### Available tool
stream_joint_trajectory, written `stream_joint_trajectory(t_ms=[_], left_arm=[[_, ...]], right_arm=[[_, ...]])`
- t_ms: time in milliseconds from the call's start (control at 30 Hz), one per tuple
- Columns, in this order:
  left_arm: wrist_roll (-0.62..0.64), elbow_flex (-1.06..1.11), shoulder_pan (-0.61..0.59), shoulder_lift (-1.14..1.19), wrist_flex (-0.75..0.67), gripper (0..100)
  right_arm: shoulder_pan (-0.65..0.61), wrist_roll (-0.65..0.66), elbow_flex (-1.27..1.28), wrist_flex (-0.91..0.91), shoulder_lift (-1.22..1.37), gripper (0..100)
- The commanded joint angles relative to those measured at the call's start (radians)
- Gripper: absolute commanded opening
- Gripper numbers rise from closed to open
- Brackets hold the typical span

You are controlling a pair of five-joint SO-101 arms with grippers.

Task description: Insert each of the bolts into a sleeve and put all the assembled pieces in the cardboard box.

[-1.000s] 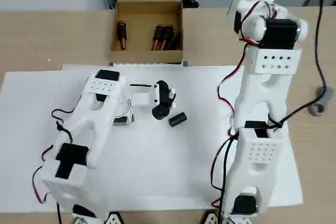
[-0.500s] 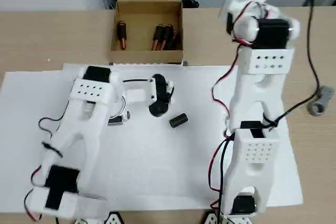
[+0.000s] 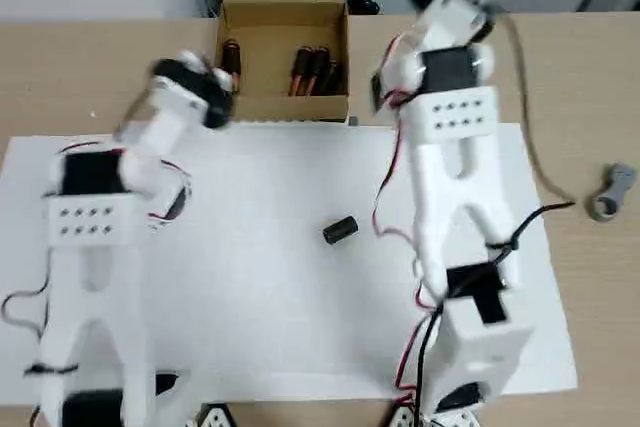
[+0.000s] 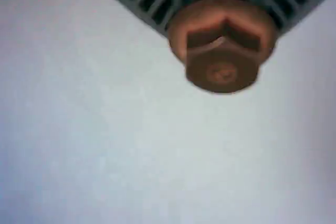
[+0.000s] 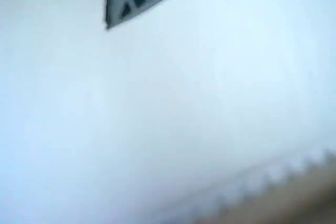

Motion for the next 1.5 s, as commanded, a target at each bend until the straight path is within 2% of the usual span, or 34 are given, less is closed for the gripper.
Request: stream_joint_trajectory(t_ms=[0, 167, 400, 600, 800, 1067, 1300, 1467], left_arm=[[0.095, -0.035, -0.031, -0.115, 0.011, 0], [0.106, 0.074, -0.032, -0.227, 0.006, 0], [0.106, 0.213, -0.035, -0.387, 0.011, 0], [0.107, 0.237, -0.035, -0.479, 0.011, 0], [0.167, 0.237, -0.035, -0.493, 0.006, 0], [0.169, 0.237, -0.032, -0.488, 0.005, 0], [0.169, 0.237, -0.034, -0.486, 0.005, 0], [0.169, 0.237, -0.034, -0.486, 0.009, 0]], right_arm=[[-0.094, -0.109, 0.213, -0.013, -0.122, 13.6], [-0.183, -0.210, 0.308, -0.018, -0.124, 13.6], [-0.179, -0.282, 0.311, -0.018, -0.116, 13.6], [-0.179, -0.316, 0.310, -0.021, 0.007, 13.8], [-0.183, -0.321, 0.308, -0.064, 0.142, 13.9], [-0.193, -0.376, 0.305, -0.116, 0.280, 13.7], [-0.278, -0.377, 0.305, -0.202, 0.369, 13.7], [-0.278, -0.370, 0.305, -0.219, 0.426, 13.6]])
